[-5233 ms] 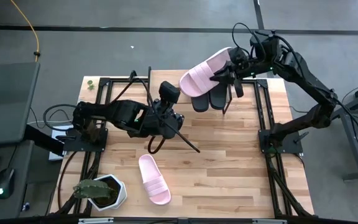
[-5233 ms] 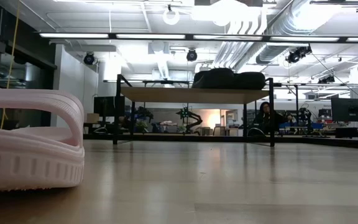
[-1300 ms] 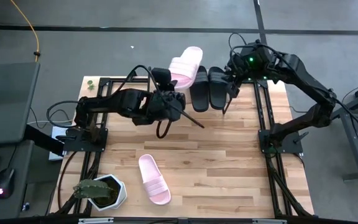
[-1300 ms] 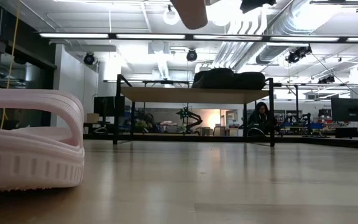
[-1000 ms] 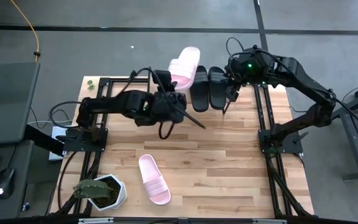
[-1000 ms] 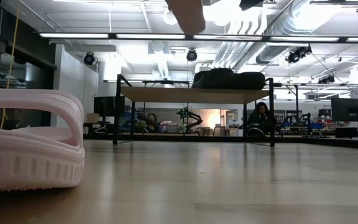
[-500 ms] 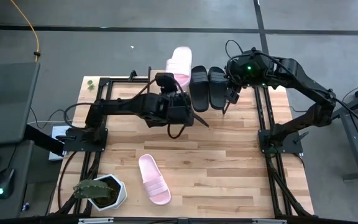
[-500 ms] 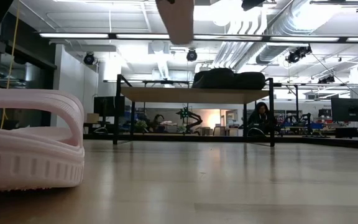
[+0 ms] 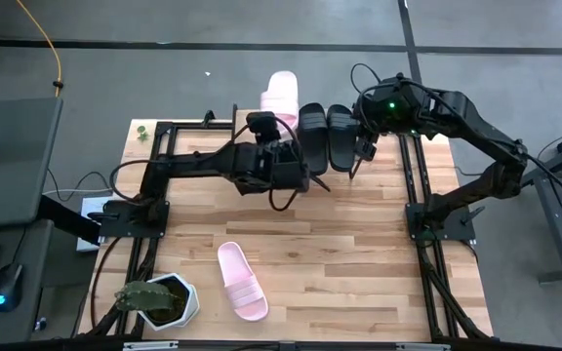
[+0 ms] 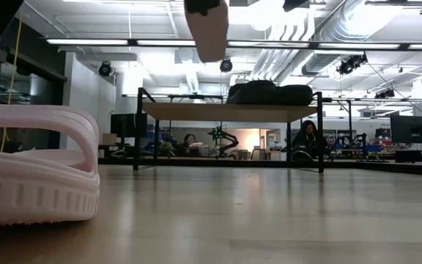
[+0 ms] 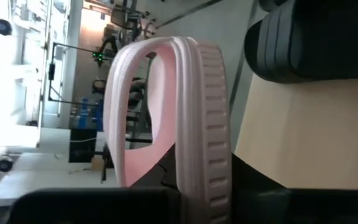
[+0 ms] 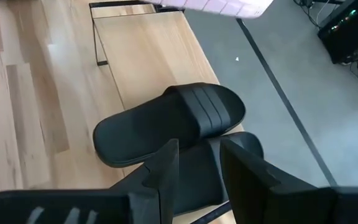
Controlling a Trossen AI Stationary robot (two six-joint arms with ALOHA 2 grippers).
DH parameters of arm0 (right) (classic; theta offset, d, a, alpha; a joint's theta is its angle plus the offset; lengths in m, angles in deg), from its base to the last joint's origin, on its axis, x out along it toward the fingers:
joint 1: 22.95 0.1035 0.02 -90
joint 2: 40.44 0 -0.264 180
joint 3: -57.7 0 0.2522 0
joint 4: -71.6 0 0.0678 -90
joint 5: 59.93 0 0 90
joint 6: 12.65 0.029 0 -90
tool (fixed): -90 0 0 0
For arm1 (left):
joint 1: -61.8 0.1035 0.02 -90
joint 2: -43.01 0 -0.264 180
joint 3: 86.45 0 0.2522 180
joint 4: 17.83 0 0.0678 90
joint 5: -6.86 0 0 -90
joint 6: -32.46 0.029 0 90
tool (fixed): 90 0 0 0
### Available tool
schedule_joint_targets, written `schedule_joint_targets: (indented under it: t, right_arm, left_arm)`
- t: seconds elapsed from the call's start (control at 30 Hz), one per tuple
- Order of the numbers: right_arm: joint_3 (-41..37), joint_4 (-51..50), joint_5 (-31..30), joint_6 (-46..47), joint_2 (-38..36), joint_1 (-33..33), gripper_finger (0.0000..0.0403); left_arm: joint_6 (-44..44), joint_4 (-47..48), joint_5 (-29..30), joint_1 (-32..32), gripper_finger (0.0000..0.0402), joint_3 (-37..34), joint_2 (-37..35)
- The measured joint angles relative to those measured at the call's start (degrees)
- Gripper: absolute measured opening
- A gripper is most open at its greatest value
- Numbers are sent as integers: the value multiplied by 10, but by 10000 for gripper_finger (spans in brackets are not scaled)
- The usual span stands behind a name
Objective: Pick and place slides into the shelf
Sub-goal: Put the right pink slide on the shelf
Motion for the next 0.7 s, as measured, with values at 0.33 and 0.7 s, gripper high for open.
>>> schedule_joint_targets:
  t: [0.33,0.7]
  right_arm:
    - [0,-1,0,-44,-5,0,110]
    - [0,-15,23,-52,-5,0,110]
  left_arm:
    - [-33,11,-26,4,28,0,4]
    - [-65,17,-61,10,28,0,23]
